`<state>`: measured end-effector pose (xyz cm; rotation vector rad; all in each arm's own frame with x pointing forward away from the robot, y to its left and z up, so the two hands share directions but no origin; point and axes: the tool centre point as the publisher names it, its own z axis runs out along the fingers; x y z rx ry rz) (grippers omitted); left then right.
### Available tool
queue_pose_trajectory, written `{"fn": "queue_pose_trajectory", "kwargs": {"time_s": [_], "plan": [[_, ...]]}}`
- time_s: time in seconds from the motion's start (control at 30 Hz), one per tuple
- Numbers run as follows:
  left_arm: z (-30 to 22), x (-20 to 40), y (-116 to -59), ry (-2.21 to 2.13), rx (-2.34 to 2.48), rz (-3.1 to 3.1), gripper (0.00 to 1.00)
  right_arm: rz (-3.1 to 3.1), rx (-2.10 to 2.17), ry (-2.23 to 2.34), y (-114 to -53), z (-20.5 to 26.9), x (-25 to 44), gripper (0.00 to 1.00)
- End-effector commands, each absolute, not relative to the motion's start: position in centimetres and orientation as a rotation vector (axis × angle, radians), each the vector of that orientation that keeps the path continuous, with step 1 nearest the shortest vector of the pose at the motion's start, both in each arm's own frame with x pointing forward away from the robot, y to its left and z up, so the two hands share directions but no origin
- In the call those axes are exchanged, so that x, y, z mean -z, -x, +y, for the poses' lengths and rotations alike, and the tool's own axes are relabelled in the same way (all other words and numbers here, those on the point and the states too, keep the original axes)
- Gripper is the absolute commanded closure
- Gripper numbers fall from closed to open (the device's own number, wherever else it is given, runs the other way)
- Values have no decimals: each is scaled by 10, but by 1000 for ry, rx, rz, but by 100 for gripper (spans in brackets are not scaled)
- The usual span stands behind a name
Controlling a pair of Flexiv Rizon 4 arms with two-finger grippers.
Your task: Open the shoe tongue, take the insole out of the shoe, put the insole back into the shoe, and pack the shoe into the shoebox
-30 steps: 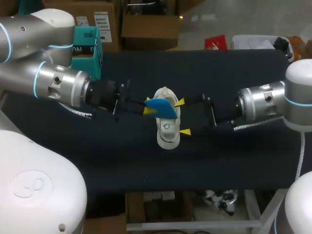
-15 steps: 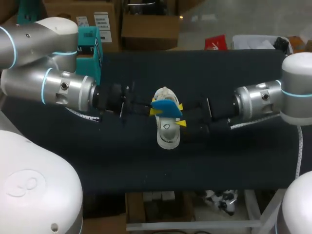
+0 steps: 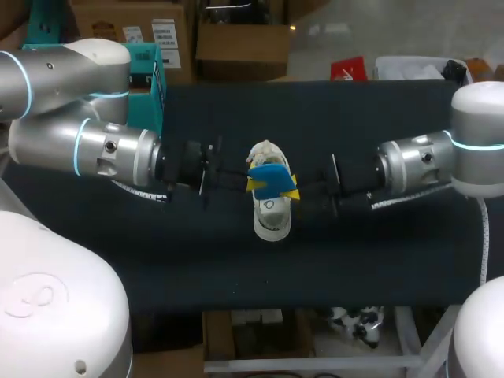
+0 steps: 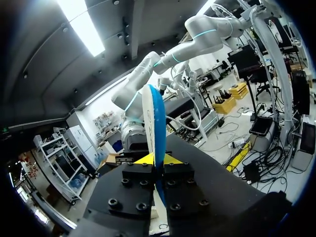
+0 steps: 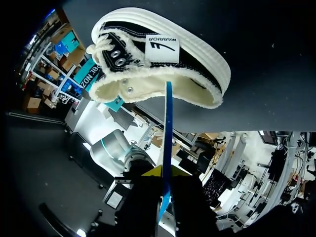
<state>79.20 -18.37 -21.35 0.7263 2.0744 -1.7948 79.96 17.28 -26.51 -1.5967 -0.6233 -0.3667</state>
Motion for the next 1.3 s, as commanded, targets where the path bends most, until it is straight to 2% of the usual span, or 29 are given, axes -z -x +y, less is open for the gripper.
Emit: {"fn": "queue_pose_trajectory", "kwargs": {"time_s": [0.03, 0.1, 0.13, 0.17, 0.2, 0.23, 0.67, 1.3], "plan": [[-182, 217, -797, -719, 1805, 2080, 100, -629, 364, 1577, -801, 173, 266, 100], [-180, 217, -798, -719, 1819, 2102, 97, -630, 362, 1575, -802, 172, 267, 100], [-179, 217, -799, -712, 1818, 2111, 66, -632, 361, 1573, -802, 172, 267, 100], [-178, 216, -800, -714, 1825, 2123, 45, -635, 361, 1571, -802, 172, 267, 100], [-177, 216, -801, -712, 1829, 2127, 16, -637, 362, 1569, -802, 171, 267, 100], [-175, 216, -801, -710, 1836, 2134, 0, -639, 362, 1569, -803, 171, 267, 100], [-131, 207, -829, -734, 1839, 2268, 0, -699, 354, 1548, -800, 166, 269, 100], [-93, 211, -871, -1037, 1909, 2458, 0, -764, 244, 1523, -797, 177, 272, 100]]}}
